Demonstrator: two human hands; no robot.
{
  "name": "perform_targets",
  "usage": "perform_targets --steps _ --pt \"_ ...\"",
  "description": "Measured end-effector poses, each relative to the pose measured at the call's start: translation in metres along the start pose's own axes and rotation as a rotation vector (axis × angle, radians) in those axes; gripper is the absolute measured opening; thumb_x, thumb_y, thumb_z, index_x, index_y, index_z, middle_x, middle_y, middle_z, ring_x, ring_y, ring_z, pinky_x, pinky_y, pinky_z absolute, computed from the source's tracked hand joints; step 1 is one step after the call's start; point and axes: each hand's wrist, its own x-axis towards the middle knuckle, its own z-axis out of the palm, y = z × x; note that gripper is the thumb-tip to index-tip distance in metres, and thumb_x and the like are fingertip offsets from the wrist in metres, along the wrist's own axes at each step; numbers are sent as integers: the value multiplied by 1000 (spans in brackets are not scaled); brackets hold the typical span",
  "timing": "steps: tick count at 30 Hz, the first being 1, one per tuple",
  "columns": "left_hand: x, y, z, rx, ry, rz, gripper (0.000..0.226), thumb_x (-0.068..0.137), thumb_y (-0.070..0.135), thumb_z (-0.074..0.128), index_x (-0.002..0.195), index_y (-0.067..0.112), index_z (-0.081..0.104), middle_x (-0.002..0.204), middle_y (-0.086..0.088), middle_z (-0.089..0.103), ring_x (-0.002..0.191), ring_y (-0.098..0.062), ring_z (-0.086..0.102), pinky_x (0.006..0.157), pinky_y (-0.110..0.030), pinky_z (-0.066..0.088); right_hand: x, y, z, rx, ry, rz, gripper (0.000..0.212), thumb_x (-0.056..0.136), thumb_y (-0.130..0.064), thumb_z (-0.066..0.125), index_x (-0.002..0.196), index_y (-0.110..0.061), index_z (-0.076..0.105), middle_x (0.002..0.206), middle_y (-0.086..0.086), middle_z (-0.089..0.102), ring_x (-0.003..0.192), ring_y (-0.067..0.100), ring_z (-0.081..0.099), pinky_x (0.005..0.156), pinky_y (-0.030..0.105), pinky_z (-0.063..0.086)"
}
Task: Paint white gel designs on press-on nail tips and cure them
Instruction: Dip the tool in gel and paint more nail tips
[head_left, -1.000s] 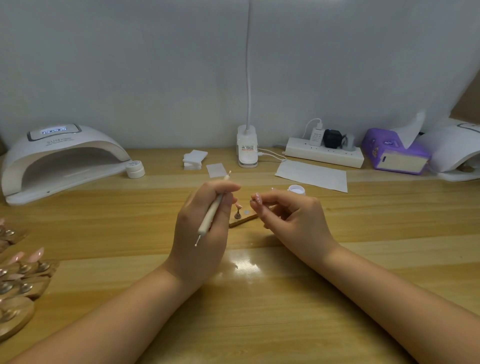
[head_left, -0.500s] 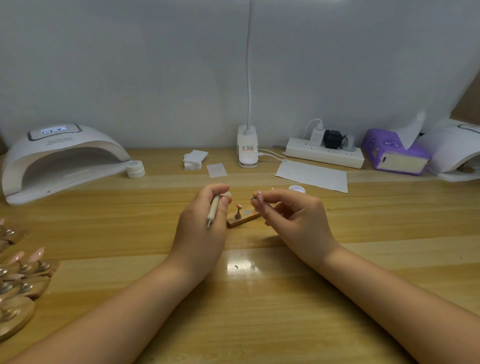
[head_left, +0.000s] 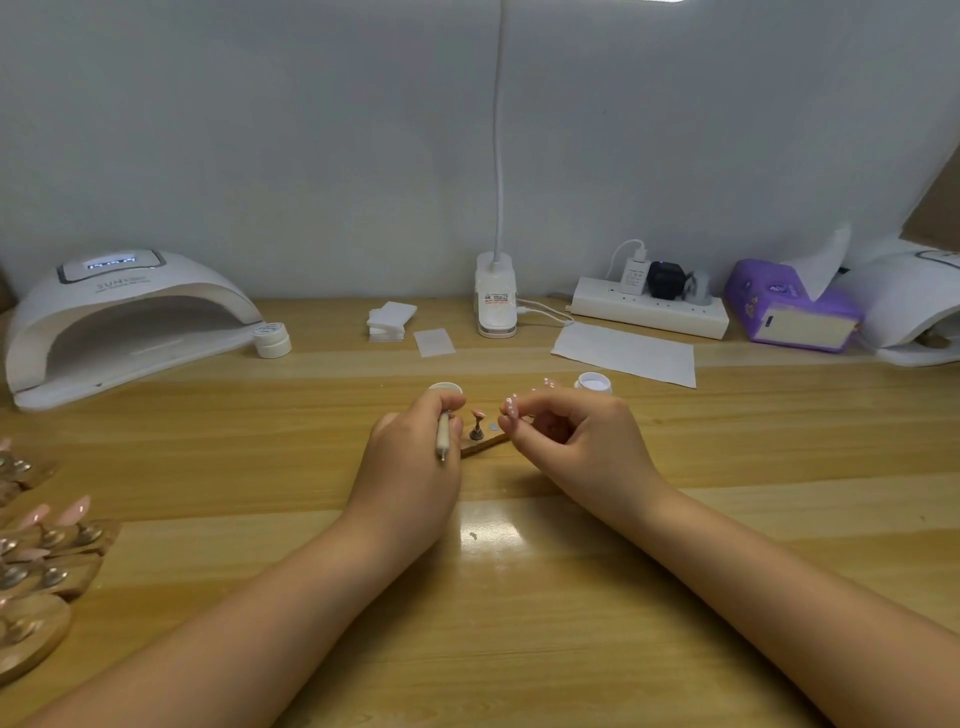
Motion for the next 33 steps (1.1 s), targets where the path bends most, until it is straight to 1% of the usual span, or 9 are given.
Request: perform_targets --steps 3,8,11,14,17,22,28,31,33 --pt "0 -1 1 2 -5 -16 25 98 16 50 121 19 59 110 -2 65 111 -22 51 92 -31 41 4 1 2 -29 -86 87 5 85 -21 72 84 -24 75 52 -15 54 52 2 46 66 28 43" --pt "1 1 0 -33 2 -36 23 97 13 51 118 19 60 106 -3 68 110 -24 54 94 -38 43 7 -1 2 -118 -159 131 10 86 -25 70 92 -23 78 50 -18 53 54 -5 50 60 13 35" --pt "1 2 1 -35 2 -31 23 97 12 51 117 17 60 107 -3 68 110 -25 55 94 -39 43 7 -2 2 -184 -190 127 14 90 -24 66 100 -22 76 58 -18 57 61 -15 50 66 7 25" --pt "0 2 0 -25 -1 -30 24 97 13 51 118 18 60 107 -3 68 111 -24 54 94 -39 43 9 -4 4 -300 -196 122 19 92 -29 63 106 -26 75 84 -8 73 69 -4 53 68 17 38" --pt "0 2 0 -13 -5 -23 24 98 14 50 119 19 60 110 -2 67 112 -23 52 94 -36 42 8 -3 4 -353 -196 118 19 91 -31 63 106 -26 74 92 -5 74 79 5 61 75 25 47" --pt "0 3 0 -12 -6 -19 24 98 14 50 120 18 59 111 -2 67 112 -22 52 94 -34 42 6 -2 4 -337 -130 107 15 88 -31 68 92 -20 76 78 -8 70 66 1 54 63 15 38" --pt "-1 4 -5 -68 20 15 24 98 14 49 118 21 60 105 6 66 110 -19 54 93 -38 45 3 -10 -8 -345 20 49 23 83 -30 64 64 -19 62 53 -11 52 52 8 48 50 29 39" --pt "-2 6 -7 -129 40 25 22 98 18 49 116 24 60 97 9 66 107 -17 55 90 -36 45 11 -10 -24 -417 219 8 15 82 -34 64 87 -21 61 64 -14 47 60 6 44 52 24 33" --pt "-2 7 -9 -180 61 42 18 99 21 48 109 32 58 93 13 66 103 -15 56 83 -29 44 19 -2 -33 -519 233 111 46 78 -45 62 114 -18 54 90 -9 48 84 11 45 71 26 37"
